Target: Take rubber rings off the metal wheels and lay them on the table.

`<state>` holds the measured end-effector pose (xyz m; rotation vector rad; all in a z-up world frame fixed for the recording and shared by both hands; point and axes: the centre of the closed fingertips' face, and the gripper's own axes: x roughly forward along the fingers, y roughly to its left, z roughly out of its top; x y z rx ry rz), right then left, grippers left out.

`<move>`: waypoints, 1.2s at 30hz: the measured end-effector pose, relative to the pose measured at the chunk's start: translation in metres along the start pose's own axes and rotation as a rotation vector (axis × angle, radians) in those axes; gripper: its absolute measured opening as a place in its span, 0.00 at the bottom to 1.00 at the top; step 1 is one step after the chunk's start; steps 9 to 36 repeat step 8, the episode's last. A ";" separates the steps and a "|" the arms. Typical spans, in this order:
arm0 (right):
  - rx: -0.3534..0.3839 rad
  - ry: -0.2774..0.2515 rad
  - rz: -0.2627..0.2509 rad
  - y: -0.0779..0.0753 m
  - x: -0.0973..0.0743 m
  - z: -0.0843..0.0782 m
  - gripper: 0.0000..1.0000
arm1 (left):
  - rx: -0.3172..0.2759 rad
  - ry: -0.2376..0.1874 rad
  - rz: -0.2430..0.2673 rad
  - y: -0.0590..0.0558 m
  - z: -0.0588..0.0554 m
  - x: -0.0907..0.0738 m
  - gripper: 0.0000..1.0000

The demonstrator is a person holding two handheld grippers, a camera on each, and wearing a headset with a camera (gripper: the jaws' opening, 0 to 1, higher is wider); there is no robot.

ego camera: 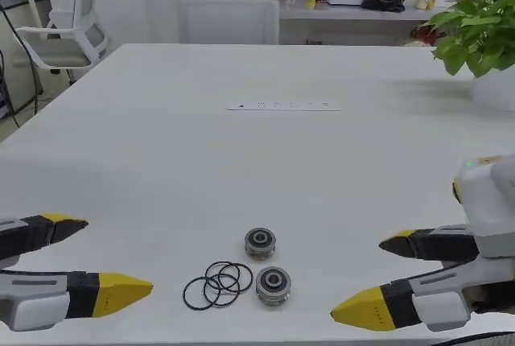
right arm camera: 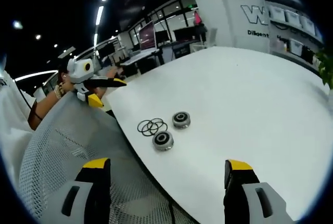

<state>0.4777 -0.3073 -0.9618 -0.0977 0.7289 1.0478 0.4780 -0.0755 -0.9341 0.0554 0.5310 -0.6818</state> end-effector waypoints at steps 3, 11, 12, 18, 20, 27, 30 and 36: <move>-0.009 0.042 0.007 0.004 0.002 -0.009 0.92 | -0.037 0.005 -0.001 -0.001 -0.003 0.000 0.87; -0.003 0.052 0.011 0.004 0.001 -0.013 0.91 | -0.064 0.001 0.013 0.001 -0.004 -0.001 0.88; -0.003 0.052 0.011 0.004 0.001 -0.013 0.91 | -0.064 0.001 0.013 0.001 -0.004 -0.001 0.88; -0.003 0.052 0.011 0.004 0.001 -0.013 0.91 | -0.064 0.001 0.013 0.001 -0.004 -0.001 0.88; -0.003 0.052 0.011 0.004 0.001 -0.013 0.91 | -0.064 0.001 0.013 0.001 -0.004 -0.001 0.88; -0.003 0.052 0.011 0.004 0.001 -0.013 0.91 | -0.064 0.001 0.013 0.001 -0.004 -0.001 0.88; -0.003 0.052 0.011 0.004 0.001 -0.013 0.91 | -0.064 0.001 0.013 0.001 -0.004 -0.001 0.88; -0.003 0.052 0.011 0.004 0.001 -0.013 0.91 | -0.064 0.001 0.013 0.001 -0.004 -0.001 0.88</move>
